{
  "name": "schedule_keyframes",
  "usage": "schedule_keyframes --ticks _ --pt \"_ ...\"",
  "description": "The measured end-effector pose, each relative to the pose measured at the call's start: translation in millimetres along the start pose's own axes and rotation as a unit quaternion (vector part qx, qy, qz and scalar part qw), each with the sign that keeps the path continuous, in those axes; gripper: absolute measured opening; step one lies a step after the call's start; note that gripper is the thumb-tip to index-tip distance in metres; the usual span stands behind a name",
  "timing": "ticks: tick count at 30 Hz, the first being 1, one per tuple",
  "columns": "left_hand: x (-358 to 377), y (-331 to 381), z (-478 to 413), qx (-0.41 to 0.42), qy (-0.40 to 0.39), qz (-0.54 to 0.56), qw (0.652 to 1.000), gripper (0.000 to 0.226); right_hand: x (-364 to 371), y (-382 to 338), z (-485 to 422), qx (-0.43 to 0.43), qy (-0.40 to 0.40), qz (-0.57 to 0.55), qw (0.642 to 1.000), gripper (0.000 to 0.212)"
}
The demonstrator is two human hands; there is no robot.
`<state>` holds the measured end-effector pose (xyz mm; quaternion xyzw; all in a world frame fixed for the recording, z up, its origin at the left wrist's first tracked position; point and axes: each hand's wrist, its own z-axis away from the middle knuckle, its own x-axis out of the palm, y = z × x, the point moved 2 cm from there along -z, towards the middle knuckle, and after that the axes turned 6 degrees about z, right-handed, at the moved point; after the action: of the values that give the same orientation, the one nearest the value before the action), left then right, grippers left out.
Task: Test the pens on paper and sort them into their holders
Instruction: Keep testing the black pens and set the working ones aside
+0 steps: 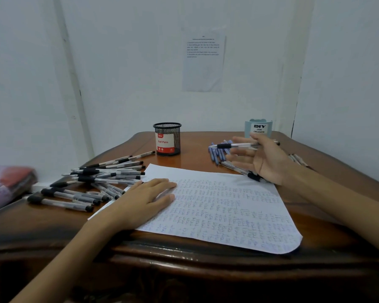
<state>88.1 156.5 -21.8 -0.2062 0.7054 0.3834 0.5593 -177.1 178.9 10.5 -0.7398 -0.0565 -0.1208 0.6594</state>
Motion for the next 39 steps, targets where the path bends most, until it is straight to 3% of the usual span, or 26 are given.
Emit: schedule_keyframes --ticks 3,6,7,10,13,19,35,39 --pt "-0.1 0.2 0.0 0.001 0.000 -0.001 1.000 0.046 10.2 9.5 -0.5 -0.006 -0.024 0.088 0.996 0.029" --pt "0.4 -0.9 -0.7 0.002 0.001 -0.001 1.000 0.046 7.4 19.0 -4.1 -0.032 0.031 0.164 0.985 0.007" --pt "0.6 -1.4 -0.9 0.004 0.003 -0.002 1.000 0.046 4.6 21.5 -5.7 -0.033 0.042 0.174 0.983 0.009" --pt "1.1 -2.6 -1.2 0.009 0.006 -0.007 1.000 0.046 5.5 25.3 -6.3 -0.023 -0.005 0.185 0.983 0.003" --pt "1.7 -3.6 -2.0 0.011 0.004 -0.006 1.000 0.046 9.1 27.7 -5.1 -0.034 -0.033 0.234 0.971 0.009" --pt "1.8 -5.5 -3.2 0.013 0.006 -0.005 1.000 0.046 2.8 28.8 -8.7 -0.101 0.100 0.363 0.921 0.038" --pt "1.7 -3.1 -1.3 0.009 0.004 -0.008 1.000 0.046 7.0 31.0 -12.5 -0.124 0.064 0.450 0.882 0.040" --pt "1.8 -3.2 -0.9 0.011 0.009 -0.004 1.000 0.045 4.6 31.6 -11.9 -0.117 0.055 0.422 0.897 0.037"
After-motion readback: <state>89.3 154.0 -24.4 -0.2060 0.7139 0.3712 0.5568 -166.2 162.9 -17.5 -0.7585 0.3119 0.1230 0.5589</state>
